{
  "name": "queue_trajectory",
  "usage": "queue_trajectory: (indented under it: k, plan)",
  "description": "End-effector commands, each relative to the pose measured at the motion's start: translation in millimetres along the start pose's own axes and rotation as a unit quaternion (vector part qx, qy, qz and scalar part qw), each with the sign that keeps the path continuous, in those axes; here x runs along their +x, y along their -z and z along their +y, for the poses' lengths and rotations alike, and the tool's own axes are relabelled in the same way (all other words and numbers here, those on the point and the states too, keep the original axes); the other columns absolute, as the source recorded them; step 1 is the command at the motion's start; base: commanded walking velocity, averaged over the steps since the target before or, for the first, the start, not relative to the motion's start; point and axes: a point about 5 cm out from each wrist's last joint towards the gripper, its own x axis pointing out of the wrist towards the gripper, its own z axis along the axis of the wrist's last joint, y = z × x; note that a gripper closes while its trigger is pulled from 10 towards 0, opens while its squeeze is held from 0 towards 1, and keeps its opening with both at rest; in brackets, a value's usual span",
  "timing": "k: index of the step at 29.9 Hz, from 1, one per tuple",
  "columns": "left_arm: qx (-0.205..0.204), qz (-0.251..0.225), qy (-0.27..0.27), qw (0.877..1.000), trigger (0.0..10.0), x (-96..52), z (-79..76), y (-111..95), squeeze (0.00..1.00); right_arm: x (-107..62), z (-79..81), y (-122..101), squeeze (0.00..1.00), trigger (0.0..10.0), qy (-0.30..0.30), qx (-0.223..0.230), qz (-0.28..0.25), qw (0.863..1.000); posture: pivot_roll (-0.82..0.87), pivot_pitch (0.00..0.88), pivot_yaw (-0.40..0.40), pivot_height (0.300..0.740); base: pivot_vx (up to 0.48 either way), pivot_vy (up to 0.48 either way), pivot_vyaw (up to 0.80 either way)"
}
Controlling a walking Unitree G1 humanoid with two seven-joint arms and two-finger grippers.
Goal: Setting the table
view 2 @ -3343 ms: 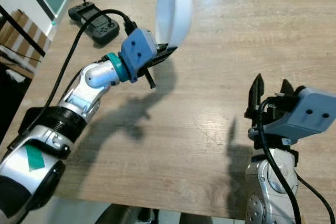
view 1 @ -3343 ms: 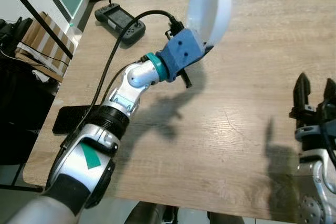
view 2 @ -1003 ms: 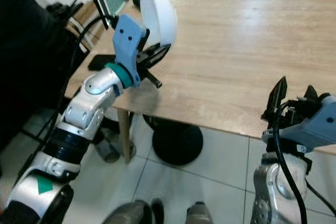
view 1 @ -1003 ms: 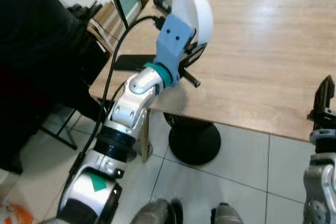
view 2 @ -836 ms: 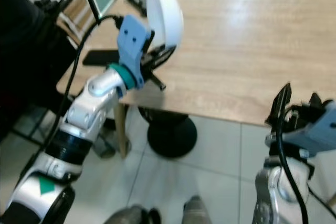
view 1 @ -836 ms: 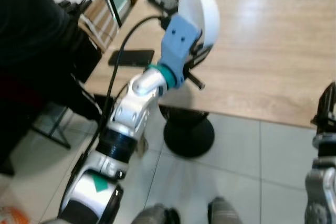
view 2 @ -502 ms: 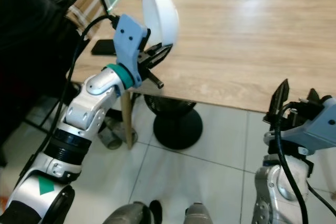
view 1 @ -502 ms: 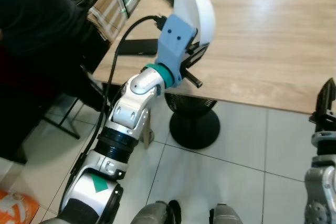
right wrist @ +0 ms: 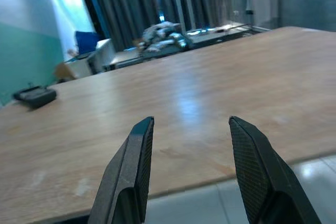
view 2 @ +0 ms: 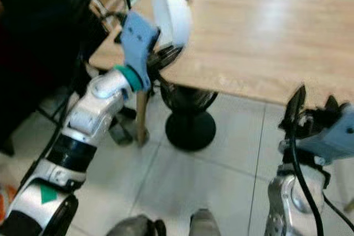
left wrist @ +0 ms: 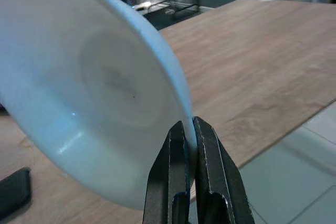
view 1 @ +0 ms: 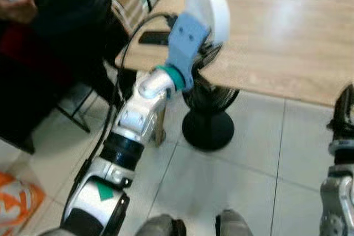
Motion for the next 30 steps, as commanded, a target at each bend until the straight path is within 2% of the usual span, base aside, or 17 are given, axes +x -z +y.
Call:
queue_trajectory:
  k: [1, 9, 15, 21, 23, 25, 26, 27, 28, 30]
  plan:
    - [0.005, 0.005, -0.012, 1.000, 10.0, -2.6, 7.9, 2, 0.00, 1.0, 3.2, 3, 0.00, 10.0, -0.001, 0.002, 0.001, 1.000, -0.13, 0.000, 0.266, 0.740, 0.000, 0.000, 0.00]
    - [0.012, 0.001, -0.010, 1.000, 10.0, -0.6, 8.1, 0, 0.00, 4.1, 3.7, 5, 0.00, 10.0, -0.002, 0.004, 0.001, 1.000, -0.12, 0.000, 0.271, 0.740, 0.000, 0.000, 0.00]
    - [0.036, -0.013, -0.003, 0.999, 10.0, 4.6, 8.3, -7, 0.00, 12.2, 10.4, 7, 0.00, 10.0, -0.011, 0.010, -0.008, 1.000, -0.09, 0.000, 0.280, 0.740, 0.000, 0.000, 0.00]
    - [0.037, -0.016, -0.019, 0.999, 10.0, 6.8, 13.8, -8, 0.00, 15.5, 13.1, 10, 0.00, 10.0, -0.024, 0.008, -0.003, 1.000, -0.09, 0.000, 0.249, 0.740, 0.000, 0.000, 0.00]
    - [0.027, -0.016, -0.036, 0.999, 10.0, 6.5, 15.0, -7, 0.00, 16.3, 13.6, 12, 0.00, 10.0, -0.038, 0.005, 0.008, 0.999, -0.09, 0.000, 0.195, 0.740, 0.000, 0.000, 0.00]
    - [0.023, -0.016, -0.041, 0.999, 10.0, 6.6, 15.0, -6, 0.00, 17.0, 13.7, 12, 0.00, 10.0, -0.044, 0.003, 0.013, 0.999, -0.09, 0.000, 0.186, 0.740, 0.000, 0.000, 0.00]
    - [0.020, -0.016, -0.050, 0.998, 10.0, 6.1, 15.1, -4, 0.00, 17.7, 14.6, 14, 0.00, 10.0, -0.054, 0.001, 0.020, 0.998, -0.08, 0.005, 0.148, 0.740, 0.000, 0.000, 0.00]
    - [0.020, -0.016, -0.050, 0.998, 10.0, 6.1, 15.1, -4, 0.00, 17.7, 14.6, 14, 0.00, 10.0, -0.054, 0.001, 0.020, 0.998, -0.08, 0.005, 0.148, 0.740, 0.000, 0.000, 0.00]
    - [0.012, -0.016, -0.063, 0.998, 10.0, 4.9, 15.7, -3, 0.00, 18.9, 15.8, 16, 0.00, 10.0, -0.070, -0.003, 0.029, 0.997, -0.07, 0.018, 0.103, 0.740, 0.000, 0.000, 0.00]
    - [0.005, -0.015, -0.075, 0.997, 10.0, 4.2, 16.1, -2, 0.00, 20.6, 16.2, 17, 0.00, 10.0, -0.083, -0.007, 0.035, 0.996, -0.07, 0.023, 0.081, 0.740, 0.000, 0.000, 0.00]
